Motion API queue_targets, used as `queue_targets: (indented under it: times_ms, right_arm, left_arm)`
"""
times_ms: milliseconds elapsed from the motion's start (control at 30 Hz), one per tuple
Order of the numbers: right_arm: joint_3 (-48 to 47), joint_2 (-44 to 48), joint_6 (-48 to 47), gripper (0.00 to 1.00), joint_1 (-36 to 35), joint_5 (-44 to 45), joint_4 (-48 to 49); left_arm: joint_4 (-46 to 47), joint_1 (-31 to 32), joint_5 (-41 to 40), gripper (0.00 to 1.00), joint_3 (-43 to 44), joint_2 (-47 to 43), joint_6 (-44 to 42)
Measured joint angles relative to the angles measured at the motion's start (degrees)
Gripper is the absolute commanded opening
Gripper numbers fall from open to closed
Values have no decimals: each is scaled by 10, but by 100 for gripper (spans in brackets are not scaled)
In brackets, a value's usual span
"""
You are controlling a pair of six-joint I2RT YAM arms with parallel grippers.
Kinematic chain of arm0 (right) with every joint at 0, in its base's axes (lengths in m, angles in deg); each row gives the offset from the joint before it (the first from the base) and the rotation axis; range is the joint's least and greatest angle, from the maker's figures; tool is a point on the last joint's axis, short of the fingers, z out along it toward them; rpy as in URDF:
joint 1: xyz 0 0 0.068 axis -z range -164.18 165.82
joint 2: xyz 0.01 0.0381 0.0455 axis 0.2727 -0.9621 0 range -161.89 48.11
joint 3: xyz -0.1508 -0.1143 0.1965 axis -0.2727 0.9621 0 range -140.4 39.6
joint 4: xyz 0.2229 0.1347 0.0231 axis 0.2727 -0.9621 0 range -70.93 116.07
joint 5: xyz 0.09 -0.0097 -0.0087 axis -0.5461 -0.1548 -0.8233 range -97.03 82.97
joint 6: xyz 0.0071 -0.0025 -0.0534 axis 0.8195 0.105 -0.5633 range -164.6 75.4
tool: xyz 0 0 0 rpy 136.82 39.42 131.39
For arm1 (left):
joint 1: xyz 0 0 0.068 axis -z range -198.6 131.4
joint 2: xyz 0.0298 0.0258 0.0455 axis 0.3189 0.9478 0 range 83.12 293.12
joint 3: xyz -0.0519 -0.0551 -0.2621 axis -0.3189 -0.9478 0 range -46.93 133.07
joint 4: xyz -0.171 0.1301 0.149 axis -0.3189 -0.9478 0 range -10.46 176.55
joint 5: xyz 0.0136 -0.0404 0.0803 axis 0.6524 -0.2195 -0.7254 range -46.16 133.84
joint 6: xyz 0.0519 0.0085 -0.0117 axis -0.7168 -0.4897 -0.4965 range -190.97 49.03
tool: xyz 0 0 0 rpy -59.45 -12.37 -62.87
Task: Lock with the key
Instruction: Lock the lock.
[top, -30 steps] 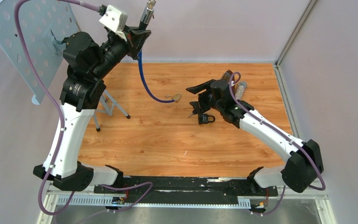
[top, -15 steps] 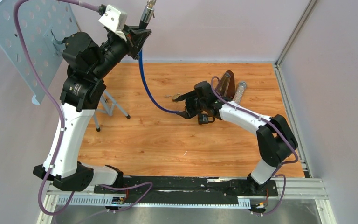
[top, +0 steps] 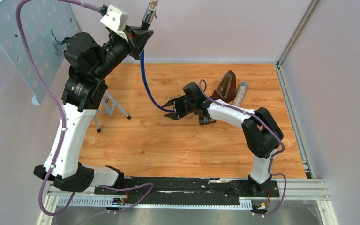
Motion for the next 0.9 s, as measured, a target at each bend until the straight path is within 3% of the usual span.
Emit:
queue_targets:
  times_ms: [100, 233, 400, 500, 700, 900]
  right_arm:
    - [-4, -12, 8, 39, 1, -2, 5]
    - [-6, -19, 16, 48, 4, -5, 11]
    - [-12, -24, 24, 12, 5, -7, 17]
    - [-13, -24, 28, 0, 8, -6, 22]
    - [-13, -16, -6, 0, 10, 31, 21]
    - [-13, 38, -150, 0, 13, 110, 10]
  left_arm:
    - [0, 0, 0, 0, 0, 0, 0]
    - [0, 0, 0, 0, -2, -1, 2]
    - [0, 0, 0, 0, -9, -5, 2]
    - [-3, 0, 0, 0, -17, -12, 3]
    - [-12, 0, 1, 0, -33, -23, 4]
    - [-27, 0, 18, 0, -89, -46, 5]
